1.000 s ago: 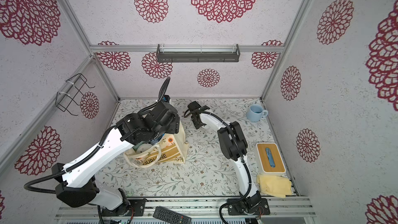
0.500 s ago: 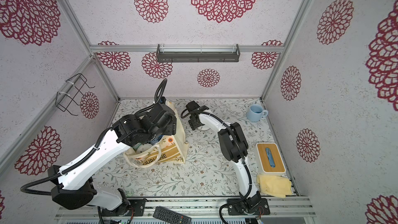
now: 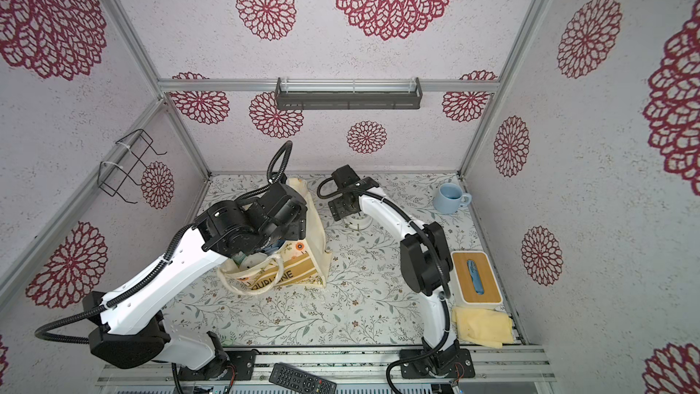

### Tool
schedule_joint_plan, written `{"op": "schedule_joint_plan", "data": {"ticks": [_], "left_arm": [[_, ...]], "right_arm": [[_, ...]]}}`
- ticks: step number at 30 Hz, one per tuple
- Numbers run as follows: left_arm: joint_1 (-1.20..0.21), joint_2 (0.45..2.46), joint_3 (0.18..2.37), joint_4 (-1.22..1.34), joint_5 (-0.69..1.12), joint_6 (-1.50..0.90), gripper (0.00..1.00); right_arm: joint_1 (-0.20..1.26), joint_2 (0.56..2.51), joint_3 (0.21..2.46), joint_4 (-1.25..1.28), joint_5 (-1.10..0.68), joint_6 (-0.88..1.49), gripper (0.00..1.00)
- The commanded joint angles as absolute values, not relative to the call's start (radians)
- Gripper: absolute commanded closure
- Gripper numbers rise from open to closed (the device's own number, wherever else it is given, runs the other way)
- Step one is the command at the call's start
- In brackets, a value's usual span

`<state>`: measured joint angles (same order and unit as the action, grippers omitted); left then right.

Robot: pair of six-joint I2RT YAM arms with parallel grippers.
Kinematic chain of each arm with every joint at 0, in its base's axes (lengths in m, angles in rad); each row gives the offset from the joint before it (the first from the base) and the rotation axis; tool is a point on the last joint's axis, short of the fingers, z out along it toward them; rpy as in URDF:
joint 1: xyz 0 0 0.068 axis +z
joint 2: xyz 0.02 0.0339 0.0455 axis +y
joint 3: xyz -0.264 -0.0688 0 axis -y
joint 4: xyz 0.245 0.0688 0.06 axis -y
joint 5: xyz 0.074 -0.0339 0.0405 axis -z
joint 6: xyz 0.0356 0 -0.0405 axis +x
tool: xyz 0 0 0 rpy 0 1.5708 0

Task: Take the alarm clock out of the canvas bag
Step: Adjust the canvas bag at the center of the board.

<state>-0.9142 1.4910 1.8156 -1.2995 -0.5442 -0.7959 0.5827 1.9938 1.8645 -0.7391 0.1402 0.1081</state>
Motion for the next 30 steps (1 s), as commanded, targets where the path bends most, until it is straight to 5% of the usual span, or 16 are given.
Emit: {"op": "schedule_joint_plan", "data": {"ticks": [1,12,18,23,30], "left_arm": [[-0.895,1.441,1.839,-1.395,-0.552,-0.907,0.24],[-0.766,1.241,1.598,-1.317,-0.407,-1.049,0.23],[-0.754,1.167,1.485,-1.284,-0.387,-1.109,0.24],[-0.744,1.11,1.405,-1.258,-0.388,-1.157,0.24],[-0.729,1.058,1.319,-1.236,-0.39,-1.216,0.24]], "right_arm": [[0.577,1.852,1.959,-0.756,0.013,0.13,0.1],[0.715,1.958,2.342,-0.868,-0.142,0.259,0.1],[0.804,2.059,2.458,-1.012,-0.046,0.266,0.16],[0.929,1.975,2.319,-1.07,0.193,0.251,0.23],[1.074,1.671,1.827,-0.883,0.339,0.403,0.33]]}}
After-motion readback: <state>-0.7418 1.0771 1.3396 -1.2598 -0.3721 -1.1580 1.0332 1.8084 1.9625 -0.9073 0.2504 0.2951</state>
